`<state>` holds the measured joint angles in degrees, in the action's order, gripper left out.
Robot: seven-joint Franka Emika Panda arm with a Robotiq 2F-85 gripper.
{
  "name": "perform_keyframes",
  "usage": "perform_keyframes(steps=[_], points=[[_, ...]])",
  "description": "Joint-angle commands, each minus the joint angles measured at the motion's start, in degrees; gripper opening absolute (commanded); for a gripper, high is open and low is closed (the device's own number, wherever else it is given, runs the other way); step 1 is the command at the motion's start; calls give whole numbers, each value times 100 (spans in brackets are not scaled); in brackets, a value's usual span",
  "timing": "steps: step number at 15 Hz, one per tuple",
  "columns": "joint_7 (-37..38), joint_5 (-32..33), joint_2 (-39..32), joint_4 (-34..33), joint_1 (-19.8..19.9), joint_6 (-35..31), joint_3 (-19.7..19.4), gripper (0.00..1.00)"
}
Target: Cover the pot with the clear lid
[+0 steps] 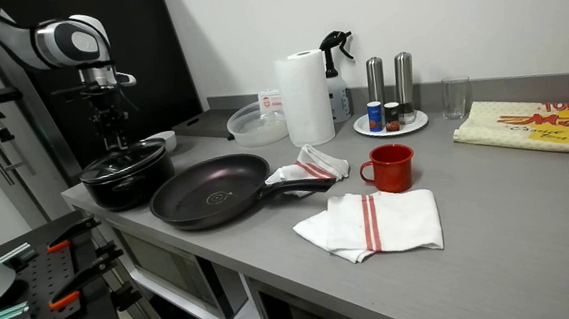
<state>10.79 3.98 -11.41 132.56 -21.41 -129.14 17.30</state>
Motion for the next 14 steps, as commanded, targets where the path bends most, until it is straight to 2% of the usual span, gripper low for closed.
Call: perform_keyframes(steps=[1,14], points=[[-417,-363,-39,-184,66,161,120,25],[-469,-337,-287,-361,127,214,54,25]])
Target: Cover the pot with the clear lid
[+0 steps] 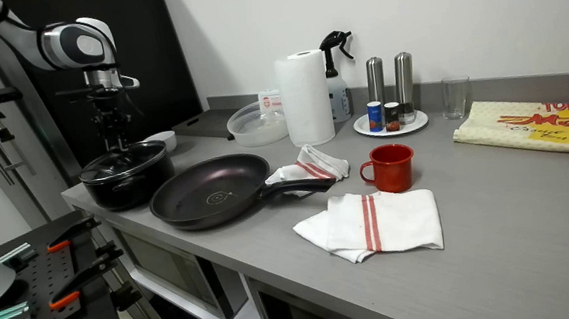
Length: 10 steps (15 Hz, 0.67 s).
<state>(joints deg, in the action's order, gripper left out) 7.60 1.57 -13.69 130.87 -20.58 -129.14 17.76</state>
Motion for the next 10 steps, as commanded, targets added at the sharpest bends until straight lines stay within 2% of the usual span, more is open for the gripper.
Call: perform_keyframes(steps=[1,10], points=[[-153,-93,-87,-207,52,218,5,25],[-151,-91,-184,-316,55,311,19,25]])
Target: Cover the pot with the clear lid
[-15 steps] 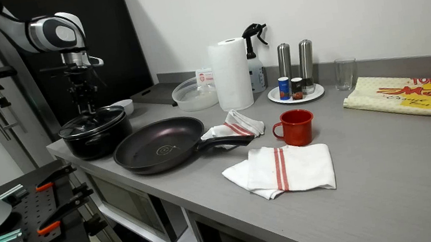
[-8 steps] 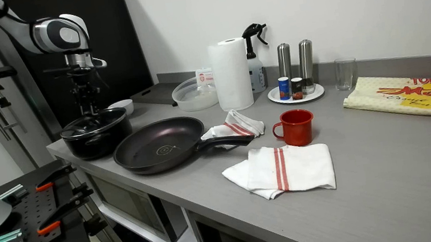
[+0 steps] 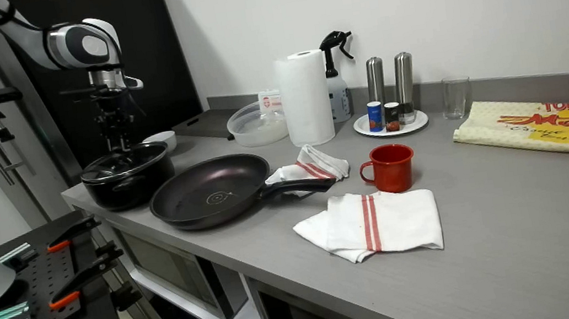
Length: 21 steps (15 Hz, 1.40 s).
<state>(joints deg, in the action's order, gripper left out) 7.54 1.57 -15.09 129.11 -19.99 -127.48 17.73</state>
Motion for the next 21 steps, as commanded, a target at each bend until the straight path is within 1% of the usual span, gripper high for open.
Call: perform_keyframes(steps=[1,21], points=[[-146,-94,-49,-135,-9,134,28,25],[-69,-79,-102,-21,-118,-39,89,25]])
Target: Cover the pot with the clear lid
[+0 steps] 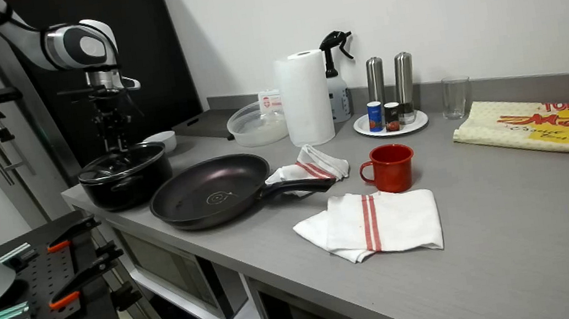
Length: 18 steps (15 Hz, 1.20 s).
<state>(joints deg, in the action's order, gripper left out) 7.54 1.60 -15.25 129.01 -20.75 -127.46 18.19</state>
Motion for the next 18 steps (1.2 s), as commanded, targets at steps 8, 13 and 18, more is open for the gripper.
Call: perform_keyframes(steps=[8,13,18], points=[[63,-18,-12,12,-128,-17,50,25],[203,34,91,52,-176,11,33,25],[344,76,182,77,-204,43,21,25]])
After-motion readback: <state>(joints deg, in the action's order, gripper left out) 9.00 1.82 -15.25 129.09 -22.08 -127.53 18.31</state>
